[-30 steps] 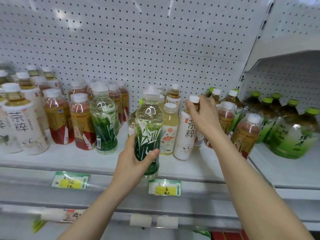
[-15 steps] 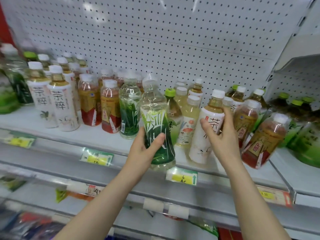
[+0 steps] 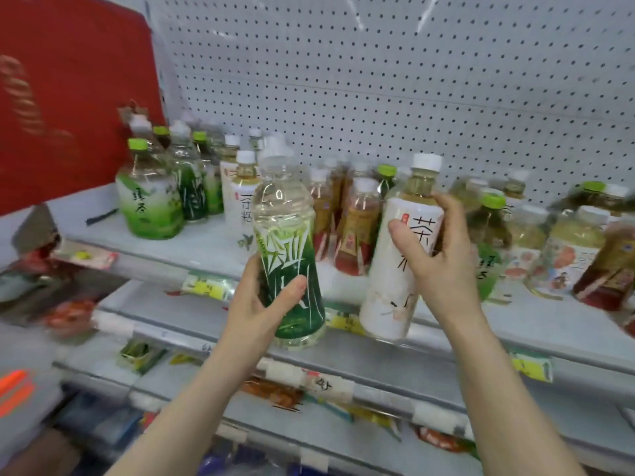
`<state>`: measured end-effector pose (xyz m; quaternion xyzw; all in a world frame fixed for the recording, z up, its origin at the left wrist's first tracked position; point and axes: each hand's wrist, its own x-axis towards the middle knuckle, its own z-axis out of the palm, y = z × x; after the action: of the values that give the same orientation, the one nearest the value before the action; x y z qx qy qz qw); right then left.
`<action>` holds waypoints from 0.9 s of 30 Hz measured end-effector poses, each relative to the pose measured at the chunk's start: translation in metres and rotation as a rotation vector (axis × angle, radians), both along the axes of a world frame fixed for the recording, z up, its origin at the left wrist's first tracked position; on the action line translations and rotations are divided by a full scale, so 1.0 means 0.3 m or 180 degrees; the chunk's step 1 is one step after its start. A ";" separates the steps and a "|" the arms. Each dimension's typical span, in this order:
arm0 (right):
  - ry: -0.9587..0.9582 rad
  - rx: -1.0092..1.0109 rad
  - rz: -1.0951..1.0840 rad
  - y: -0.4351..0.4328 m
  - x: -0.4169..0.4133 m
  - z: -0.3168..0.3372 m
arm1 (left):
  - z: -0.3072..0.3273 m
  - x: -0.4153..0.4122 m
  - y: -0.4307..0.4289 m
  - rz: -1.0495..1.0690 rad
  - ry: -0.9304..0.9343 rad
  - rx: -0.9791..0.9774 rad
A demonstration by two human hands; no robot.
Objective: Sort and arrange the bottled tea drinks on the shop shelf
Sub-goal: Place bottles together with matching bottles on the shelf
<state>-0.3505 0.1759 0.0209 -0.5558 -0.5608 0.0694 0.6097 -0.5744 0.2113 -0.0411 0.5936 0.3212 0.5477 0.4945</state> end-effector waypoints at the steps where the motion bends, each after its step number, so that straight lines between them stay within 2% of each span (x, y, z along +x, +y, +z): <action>1: 0.0006 -0.0021 0.0008 0.028 -0.069 -0.004 | -0.005 -0.077 0.024 0.0025 0.0018 0.0033; 8: -0.0219 -0.0254 0.0099 0.203 -0.435 0.014 | 0.017 -0.443 0.176 0.0237 0.0141 -0.0038; 16: -0.1011 -0.0359 0.0166 0.480 -0.693 0.062 | 0.053 -0.536 0.335 0.0726 0.0098 -0.0120; 22: -0.1709 -0.0715 -0.0291 0.762 -0.849 0.017 | 0.022 -0.624 0.462 0.0828 0.0323 0.0012; 27: -0.1535 -0.1008 -0.0769 0.891 -0.875 -0.015 | 0.002 -0.690 0.544 0.0705 0.0280 -0.0099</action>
<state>-0.6130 0.4433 0.0165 -0.7069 -0.6013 -0.0509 0.3689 -0.7813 0.3745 -0.0405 0.5702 0.4148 0.5673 0.4254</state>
